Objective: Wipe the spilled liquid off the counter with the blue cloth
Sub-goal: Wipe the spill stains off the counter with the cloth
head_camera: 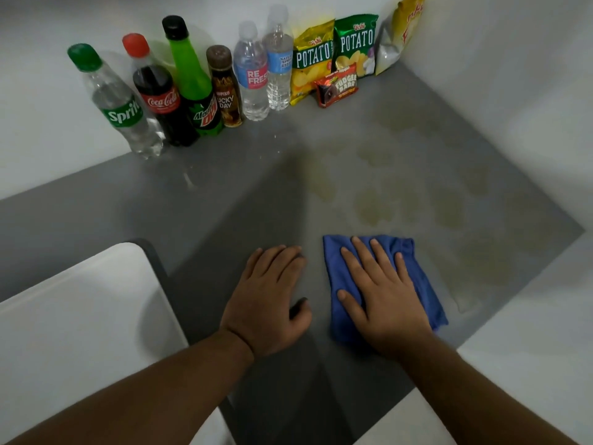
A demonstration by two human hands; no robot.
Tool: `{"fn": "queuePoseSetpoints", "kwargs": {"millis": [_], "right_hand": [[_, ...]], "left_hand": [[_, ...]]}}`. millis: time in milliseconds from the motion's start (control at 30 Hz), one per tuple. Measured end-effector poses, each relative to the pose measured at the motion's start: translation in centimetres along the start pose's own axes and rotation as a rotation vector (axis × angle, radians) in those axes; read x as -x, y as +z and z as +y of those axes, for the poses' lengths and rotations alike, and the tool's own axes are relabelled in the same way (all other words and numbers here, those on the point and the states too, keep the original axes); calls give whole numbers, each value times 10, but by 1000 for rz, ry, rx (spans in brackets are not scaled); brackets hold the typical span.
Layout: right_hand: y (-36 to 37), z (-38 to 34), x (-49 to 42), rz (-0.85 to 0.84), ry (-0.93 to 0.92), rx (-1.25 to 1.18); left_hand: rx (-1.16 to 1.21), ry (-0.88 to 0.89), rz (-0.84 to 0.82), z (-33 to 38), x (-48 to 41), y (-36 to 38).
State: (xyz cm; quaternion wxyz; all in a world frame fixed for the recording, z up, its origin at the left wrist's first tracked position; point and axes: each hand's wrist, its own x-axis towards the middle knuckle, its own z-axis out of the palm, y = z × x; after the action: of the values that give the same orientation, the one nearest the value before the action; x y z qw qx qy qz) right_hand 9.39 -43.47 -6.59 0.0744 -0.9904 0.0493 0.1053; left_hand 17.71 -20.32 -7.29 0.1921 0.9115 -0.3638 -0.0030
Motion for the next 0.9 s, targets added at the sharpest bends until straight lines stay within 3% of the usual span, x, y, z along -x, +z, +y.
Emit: {"fn": "queuePoseSetpoints", "kwargs": {"millis": [100,367,633,900], "right_hand": [[-1,19,11,-33,-59,25],[-10,1,-44,54,151,-11],[-10,21,-16,-27,-54,8],[-17,3,-71,52,140,-25]], "left_hand": [[16,-4,29,-3,-3,-2],[-75,-14,80,-31,-47,-12],[-93,-68,25,-66,-84,-13],[-82,-65,62,-67,-82,-11]]}}
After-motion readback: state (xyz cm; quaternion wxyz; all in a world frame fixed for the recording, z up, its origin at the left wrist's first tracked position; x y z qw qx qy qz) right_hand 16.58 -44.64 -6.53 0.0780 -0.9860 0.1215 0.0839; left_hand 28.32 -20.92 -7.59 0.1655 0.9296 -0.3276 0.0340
